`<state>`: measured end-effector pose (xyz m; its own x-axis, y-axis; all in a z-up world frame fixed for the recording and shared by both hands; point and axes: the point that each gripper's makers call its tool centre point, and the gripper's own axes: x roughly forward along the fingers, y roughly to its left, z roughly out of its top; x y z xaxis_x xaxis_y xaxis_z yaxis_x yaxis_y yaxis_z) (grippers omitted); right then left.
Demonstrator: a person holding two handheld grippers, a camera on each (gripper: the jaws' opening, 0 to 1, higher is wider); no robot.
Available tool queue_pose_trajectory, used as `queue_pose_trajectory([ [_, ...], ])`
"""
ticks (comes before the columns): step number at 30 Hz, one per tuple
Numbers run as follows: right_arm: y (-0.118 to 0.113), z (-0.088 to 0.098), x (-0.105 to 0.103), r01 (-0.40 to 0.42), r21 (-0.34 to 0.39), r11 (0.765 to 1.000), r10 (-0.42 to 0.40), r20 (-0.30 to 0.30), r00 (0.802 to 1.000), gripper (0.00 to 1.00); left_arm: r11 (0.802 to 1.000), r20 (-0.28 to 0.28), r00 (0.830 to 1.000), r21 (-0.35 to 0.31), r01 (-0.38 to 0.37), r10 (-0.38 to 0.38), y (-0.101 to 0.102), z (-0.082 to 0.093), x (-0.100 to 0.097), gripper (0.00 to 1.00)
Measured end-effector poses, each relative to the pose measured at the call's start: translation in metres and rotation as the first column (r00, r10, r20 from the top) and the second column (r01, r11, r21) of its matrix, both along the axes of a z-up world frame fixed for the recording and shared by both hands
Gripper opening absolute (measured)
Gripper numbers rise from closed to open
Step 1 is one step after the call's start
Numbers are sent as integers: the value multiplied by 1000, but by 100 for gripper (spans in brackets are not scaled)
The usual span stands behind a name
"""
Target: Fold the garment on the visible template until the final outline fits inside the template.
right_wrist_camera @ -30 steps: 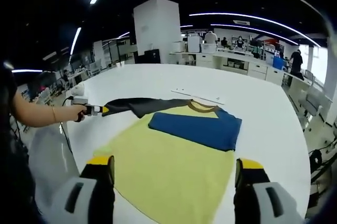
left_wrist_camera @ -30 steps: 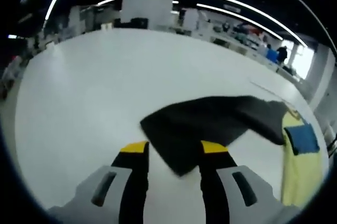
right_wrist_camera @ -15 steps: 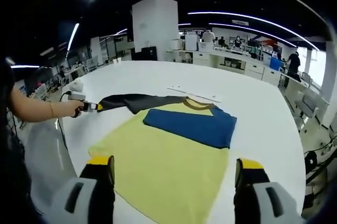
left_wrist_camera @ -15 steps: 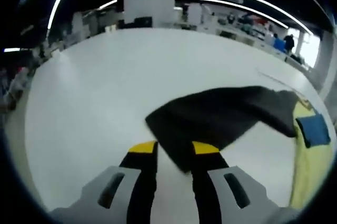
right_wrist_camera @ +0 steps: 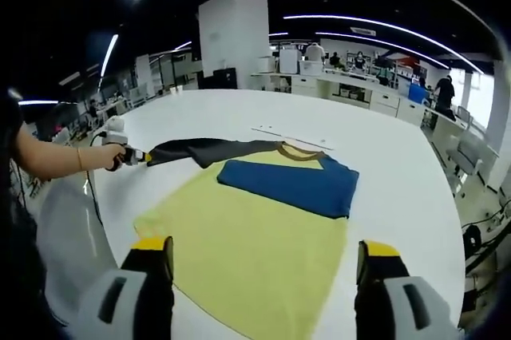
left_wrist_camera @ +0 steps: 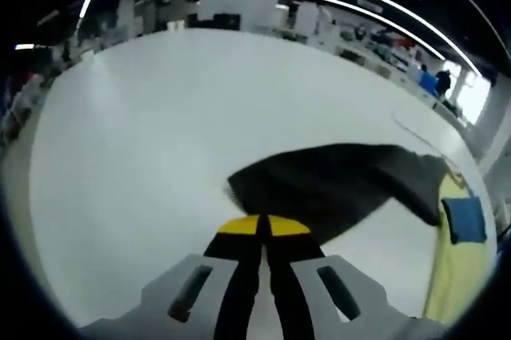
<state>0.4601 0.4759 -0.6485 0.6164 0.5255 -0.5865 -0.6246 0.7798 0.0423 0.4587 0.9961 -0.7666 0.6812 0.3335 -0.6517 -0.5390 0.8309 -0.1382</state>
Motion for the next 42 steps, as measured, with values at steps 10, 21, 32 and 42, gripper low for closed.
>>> queue_pose_trajectory([
  [10,-10,1,-1,23,-12,1000,-23,0,1000,96,993,-13,995,71,98,-97,21,18,-4,0],
  [21,-2,1,-5,6,-11,1000,-6,-6,1000,97,944,-99,962,193,269,-254,29,25,11,0],
  [32,-5,1,-8,3,-19,1000,-3,-9,1000,98,965,-94,969,109,237,-227,40,9,18,0],
  [42,-1,2,-7,-2,-8,1000,2,-15,1000,97,973,-98,972,67,221,-214,40,4,18,19],
])
